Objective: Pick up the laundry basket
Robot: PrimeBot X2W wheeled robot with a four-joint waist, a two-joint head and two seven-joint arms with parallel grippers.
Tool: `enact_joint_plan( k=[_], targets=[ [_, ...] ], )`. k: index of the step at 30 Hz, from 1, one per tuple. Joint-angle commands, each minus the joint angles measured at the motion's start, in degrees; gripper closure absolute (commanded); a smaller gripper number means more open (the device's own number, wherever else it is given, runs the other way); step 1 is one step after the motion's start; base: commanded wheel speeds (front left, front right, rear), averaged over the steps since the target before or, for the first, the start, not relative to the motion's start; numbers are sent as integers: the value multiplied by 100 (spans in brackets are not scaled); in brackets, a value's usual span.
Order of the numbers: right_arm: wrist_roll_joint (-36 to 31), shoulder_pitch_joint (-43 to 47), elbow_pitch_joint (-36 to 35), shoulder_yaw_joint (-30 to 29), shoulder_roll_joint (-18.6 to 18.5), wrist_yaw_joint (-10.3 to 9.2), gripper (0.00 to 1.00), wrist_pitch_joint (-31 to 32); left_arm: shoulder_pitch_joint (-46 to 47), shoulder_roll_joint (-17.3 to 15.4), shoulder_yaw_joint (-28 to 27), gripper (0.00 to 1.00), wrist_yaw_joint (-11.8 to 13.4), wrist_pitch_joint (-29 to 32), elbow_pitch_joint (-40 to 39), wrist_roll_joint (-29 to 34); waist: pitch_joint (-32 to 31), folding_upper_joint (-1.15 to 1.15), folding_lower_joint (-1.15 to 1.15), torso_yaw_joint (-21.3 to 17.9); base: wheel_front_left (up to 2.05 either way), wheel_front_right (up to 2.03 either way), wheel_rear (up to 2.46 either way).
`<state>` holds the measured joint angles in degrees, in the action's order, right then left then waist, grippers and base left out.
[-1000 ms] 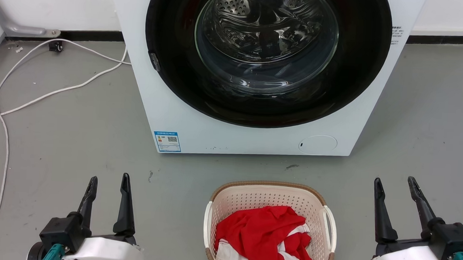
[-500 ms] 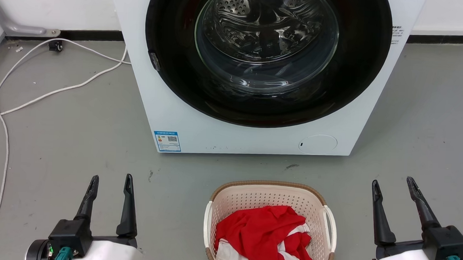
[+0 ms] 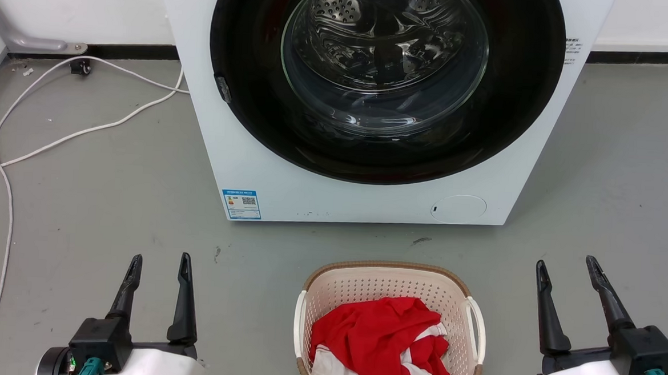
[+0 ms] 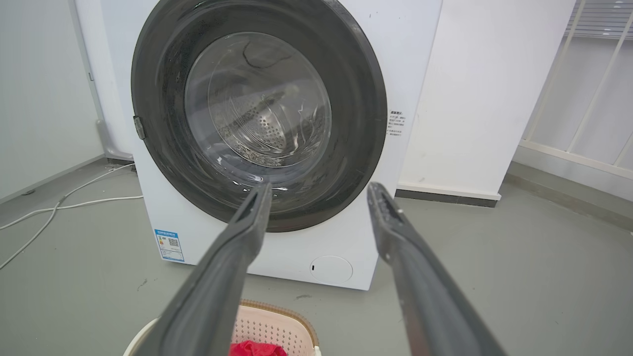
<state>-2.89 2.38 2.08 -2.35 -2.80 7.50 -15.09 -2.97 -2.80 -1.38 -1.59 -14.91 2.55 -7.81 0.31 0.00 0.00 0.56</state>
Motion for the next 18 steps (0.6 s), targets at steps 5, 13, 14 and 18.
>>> enact_joint_plan(
  k=[5,13,14,18],
  targets=[
    [34,60,19,16,-15,-2,0,-12,-53,-16,-15,0,-6,-44,8,3,0,0,0,-12,0,0,0],
    [-29,5,129,61,-15,-2,0,-11,54,-15,9,0,-34,-38,97,39,86,0,0,-95,0,0,0],
    [-53,-28,168,43,-14,-2,0,-11,103,-16,17,0,-29,-37,131,31,121,0,0,-105,0,0,0],
    [-74,-235,513,-1,-13,-2,0,-12,339,-14,113,0,-94,-32,378,62,360,0,0,-158,0,0,0]
  ],
)
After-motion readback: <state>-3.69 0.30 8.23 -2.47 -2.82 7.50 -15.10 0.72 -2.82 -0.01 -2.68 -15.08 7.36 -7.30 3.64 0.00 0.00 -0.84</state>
